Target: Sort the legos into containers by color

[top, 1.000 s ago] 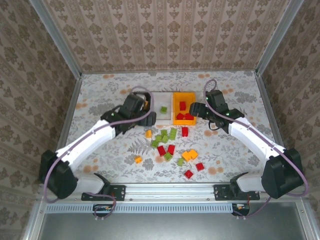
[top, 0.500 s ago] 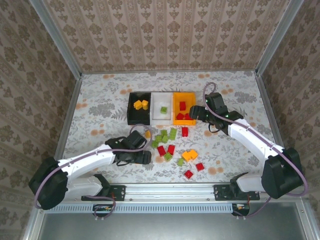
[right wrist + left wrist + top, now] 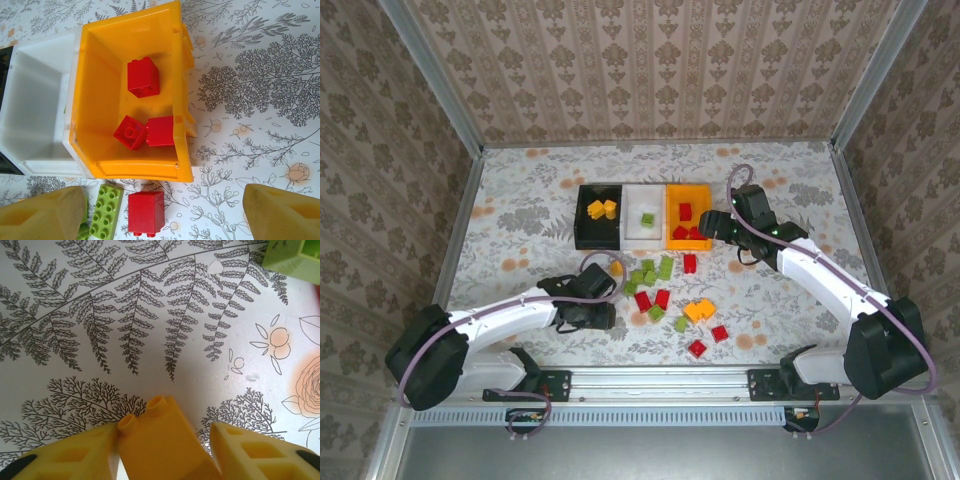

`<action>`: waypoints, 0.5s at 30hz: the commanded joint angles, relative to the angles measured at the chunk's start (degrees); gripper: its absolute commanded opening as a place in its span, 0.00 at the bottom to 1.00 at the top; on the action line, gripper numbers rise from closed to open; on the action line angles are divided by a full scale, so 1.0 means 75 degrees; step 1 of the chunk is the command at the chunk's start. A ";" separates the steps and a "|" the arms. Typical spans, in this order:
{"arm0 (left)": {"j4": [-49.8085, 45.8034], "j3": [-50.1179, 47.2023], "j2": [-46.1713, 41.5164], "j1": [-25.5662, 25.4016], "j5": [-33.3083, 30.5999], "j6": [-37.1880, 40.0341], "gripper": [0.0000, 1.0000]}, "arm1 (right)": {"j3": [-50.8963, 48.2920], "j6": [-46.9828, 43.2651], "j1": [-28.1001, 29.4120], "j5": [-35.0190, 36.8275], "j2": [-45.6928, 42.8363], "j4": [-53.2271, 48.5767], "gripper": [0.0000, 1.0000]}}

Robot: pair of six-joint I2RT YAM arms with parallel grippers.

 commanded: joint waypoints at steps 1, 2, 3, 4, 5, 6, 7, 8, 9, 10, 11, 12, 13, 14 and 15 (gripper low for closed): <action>-0.0237 0.0014 -0.0013 -0.0076 -0.0109 -0.0037 0.43 | -0.0058 0.0065 -0.0045 0.0085 -0.0189 0.0107 0.84; -0.0285 0.0060 -0.0060 -0.0086 -0.0130 -0.0037 0.41 | -0.0050 0.0058 -0.0045 0.0102 -0.0193 0.0105 0.84; -0.0335 0.0104 -0.0105 -0.0096 -0.0145 -0.0037 0.39 | -0.0047 0.0059 -0.0040 0.0104 -0.0195 0.0100 0.84; -0.0398 0.0173 -0.0176 -0.0102 -0.0172 -0.0031 0.37 | -0.0038 0.0071 -0.0042 0.0115 -0.0201 0.0099 0.84; -0.0471 0.0260 -0.0254 -0.0111 -0.0195 -0.0026 0.36 | -0.0034 0.0089 -0.0041 0.0114 -0.0206 0.0104 0.84; -0.0566 0.0371 -0.0339 -0.0092 -0.0246 0.0002 0.35 | -0.0035 0.0085 -0.0045 0.0112 -0.0208 0.0105 0.84; -0.0720 0.0578 -0.0431 -0.0086 -0.0363 0.0095 0.35 | -0.0034 0.0092 -0.0046 0.0104 -0.0203 0.0099 0.84; -0.0902 0.0843 -0.0498 -0.0037 -0.0531 0.0248 0.35 | -0.0040 0.0099 -0.0051 0.0103 -0.0216 0.0102 0.84; -0.1036 0.1110 -0.0525 0.0058 -0.0667 0.0413 0.35 | -0.0034 0.0110 -0.0051 0.0100 -0.0221 0.0103 0.83; -0.1180 0.1417 -0.0514 0.0256 -0.0781 0.0629 0.34 | -0.0040 0.0105 -0.0053 0.0085 -0.0233 0.0119 0.84; -0.1264 0.1757 -0.0475 0.0496 -0.0857 0.0844 0.34 | -0.0037 0.0116 -0.0054 0.0087 -0.0233 0.0117 0.84; -0.1282 0.2013 -0.0418 0.0724 -0.0909 0.1042 0.34 | -0.0035 0.0117 -0.0049 0.0082 -0.0217 0.0112 0.84; -0.1261 0.2339 -0.0318 0.0957 -0.1038 0.1298 0.34 | -0.0040 0.0117 -0.0055 0.0079 -0.0215 0.0125 0.84; -0.1210 0.2661 -0.0174 0.1195 -0.1219 0.1543 0.34 | -0.0054 0.0117 -0.0050 0.0087 -0.0206 0.0127 0.84; -0.1121 0.2922 -0.0017 0.1430 -0.1343 0.1742 0.34 | -0.0058 0.0134 -0.0051 0.0105 -0.0198 0.0129 0.84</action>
